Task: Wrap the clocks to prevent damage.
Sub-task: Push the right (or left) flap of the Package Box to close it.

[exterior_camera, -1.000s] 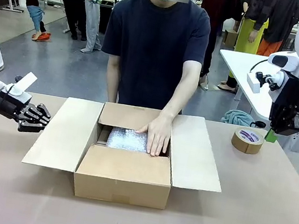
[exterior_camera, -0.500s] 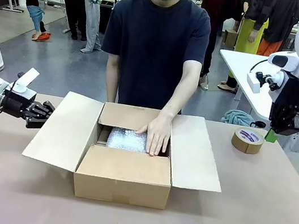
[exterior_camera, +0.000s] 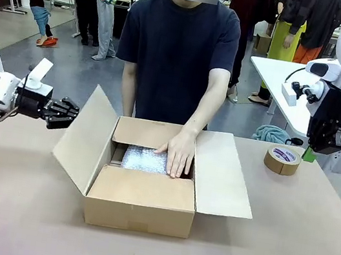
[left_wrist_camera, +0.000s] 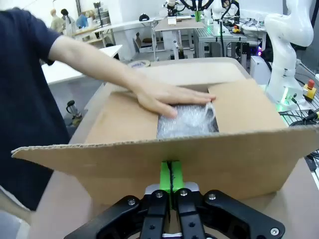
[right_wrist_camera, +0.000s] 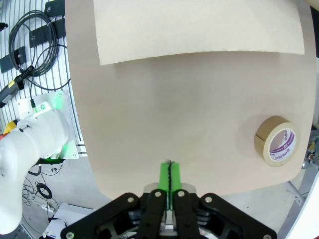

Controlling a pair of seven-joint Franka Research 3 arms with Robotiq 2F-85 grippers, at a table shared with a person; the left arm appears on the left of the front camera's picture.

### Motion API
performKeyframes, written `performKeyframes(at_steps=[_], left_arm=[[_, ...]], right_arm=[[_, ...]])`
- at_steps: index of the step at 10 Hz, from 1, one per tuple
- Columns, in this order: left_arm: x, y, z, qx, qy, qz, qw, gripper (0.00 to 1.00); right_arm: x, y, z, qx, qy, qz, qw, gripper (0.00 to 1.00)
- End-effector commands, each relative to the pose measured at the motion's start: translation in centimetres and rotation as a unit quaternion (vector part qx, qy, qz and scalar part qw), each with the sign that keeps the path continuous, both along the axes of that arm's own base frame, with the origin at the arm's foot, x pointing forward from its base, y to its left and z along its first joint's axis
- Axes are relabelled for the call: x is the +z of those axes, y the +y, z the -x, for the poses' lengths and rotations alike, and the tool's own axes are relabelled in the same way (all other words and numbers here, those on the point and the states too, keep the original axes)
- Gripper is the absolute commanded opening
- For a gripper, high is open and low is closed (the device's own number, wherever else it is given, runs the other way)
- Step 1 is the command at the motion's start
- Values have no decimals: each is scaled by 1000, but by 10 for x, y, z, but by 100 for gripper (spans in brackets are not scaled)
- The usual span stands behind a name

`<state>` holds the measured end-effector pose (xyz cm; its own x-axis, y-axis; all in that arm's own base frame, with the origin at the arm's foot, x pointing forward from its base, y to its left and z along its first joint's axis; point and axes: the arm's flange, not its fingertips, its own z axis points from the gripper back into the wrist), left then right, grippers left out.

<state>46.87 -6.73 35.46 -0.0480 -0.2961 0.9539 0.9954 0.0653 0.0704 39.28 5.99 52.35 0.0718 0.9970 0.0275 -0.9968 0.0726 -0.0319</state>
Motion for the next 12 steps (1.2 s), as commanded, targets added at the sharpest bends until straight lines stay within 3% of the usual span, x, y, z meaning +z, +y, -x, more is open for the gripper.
performKeyframes(at_steps=[1,6,12], left_arm=[[10,-16,3,-8,-22,11,1000,0],[-7,-58,3,-24,-12,-15,1000,0],[-38,-75,-2,-24,-13,10,1000,0]], right_arm=[[0,0,0,-1,-2,-3,1000,1],[0,0,0,-1,-2,-3,1000,1],[0,0,0,-1,-2,-3,1000,1]])
